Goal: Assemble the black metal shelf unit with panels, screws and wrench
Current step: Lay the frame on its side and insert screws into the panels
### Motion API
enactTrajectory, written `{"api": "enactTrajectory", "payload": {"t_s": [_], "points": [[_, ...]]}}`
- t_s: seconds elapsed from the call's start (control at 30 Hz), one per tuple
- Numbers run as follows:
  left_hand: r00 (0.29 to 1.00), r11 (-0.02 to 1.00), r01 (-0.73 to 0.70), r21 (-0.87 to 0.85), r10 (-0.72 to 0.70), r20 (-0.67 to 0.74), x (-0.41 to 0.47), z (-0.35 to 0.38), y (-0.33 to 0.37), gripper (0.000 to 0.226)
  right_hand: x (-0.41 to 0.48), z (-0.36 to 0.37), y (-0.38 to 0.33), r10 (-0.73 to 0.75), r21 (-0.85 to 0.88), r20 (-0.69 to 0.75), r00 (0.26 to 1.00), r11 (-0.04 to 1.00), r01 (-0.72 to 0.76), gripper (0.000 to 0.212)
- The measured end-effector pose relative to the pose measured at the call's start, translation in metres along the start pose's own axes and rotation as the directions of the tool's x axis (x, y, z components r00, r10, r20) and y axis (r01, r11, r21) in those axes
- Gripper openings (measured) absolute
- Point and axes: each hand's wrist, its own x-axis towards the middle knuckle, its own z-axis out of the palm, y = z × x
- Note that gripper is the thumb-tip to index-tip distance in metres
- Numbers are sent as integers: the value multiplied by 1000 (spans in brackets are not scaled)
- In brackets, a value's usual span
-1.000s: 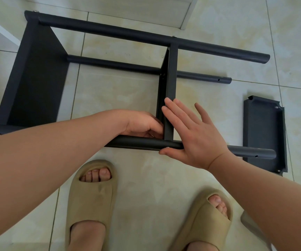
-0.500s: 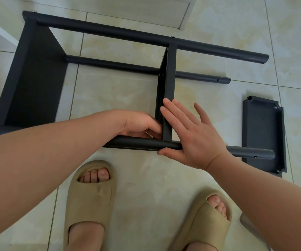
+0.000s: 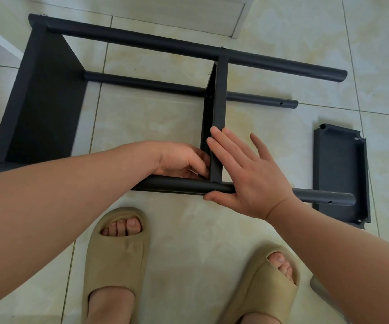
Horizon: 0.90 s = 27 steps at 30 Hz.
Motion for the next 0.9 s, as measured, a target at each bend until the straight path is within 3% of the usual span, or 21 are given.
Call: {"api": "enactTrajectory", "payload": {"t_s": [0.17, 0.37, 0.47, 0.57, 0.77, 0.9], "points": [[998, 979, 32, 199, -20, -64, 1, 2, -1, 16, 0, 0, 0, 1, 0, 0, 1000, 1000, -1, 98], [1000, 999, 5, 53, -3, -25, 4, -2, -4, 36, 0, 0, 0, 4, 4, 0, 1000, 1000, -4, 98], [1000, 1000, 8, -21, -8, 2, 3, -2, -3, 30, 0, 0, 0, 5, 10, 0, 1000, 1000, -5, 98], [998, 997, 59, 44, -60, 21, 1, -2, -2, 9, 0, 0, -1, 4, 14, -2, 1000, 1000, -4, 97], [996, 984, 23, 175, -8, -86, 2, 1, -2, 15, 0, 1, 0, 5, 13, -8, 1000, 1000, -5, 98], [999, 996, 4, 87, -1, -36, 2, -1, -3, 19, 0, 0, 0, 4, 12, -11, 1000, 1000, -4, 97]]}}
